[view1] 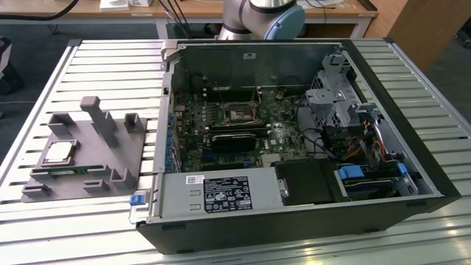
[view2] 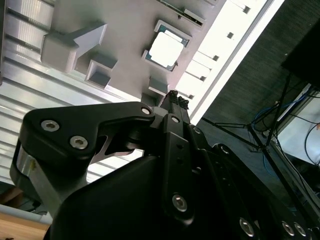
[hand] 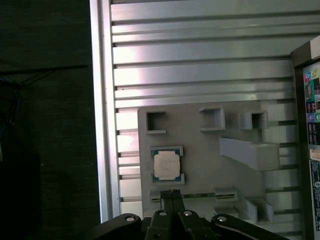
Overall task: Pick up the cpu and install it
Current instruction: 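Pick up the cpu and move it towards the insertion slot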
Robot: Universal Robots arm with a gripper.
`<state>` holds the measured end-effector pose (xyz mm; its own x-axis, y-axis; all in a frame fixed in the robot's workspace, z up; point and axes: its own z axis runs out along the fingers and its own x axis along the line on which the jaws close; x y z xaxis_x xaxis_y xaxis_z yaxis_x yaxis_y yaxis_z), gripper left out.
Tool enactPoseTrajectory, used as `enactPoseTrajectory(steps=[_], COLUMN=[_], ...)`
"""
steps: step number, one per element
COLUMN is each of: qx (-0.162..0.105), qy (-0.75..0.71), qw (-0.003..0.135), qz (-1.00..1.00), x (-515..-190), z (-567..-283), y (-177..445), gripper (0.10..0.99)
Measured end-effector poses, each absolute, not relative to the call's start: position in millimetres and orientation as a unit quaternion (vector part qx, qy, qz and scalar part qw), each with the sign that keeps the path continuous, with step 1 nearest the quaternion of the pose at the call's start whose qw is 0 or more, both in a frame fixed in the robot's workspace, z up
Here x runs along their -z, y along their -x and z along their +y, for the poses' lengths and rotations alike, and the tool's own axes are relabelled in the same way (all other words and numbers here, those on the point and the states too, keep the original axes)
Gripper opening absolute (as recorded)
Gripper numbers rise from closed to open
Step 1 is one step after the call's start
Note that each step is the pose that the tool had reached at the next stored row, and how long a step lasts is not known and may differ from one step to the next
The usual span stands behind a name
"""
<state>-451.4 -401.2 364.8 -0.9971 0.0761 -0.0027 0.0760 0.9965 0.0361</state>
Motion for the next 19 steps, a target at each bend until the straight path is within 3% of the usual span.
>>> enactPoseTrajectory(steps=[19], qx=[-0.018], qy=[-0.038], qw=[0.002], qz=[0.999], x=[-354.7], z=[-401.8], y=[451.4], gripper=[0.106])
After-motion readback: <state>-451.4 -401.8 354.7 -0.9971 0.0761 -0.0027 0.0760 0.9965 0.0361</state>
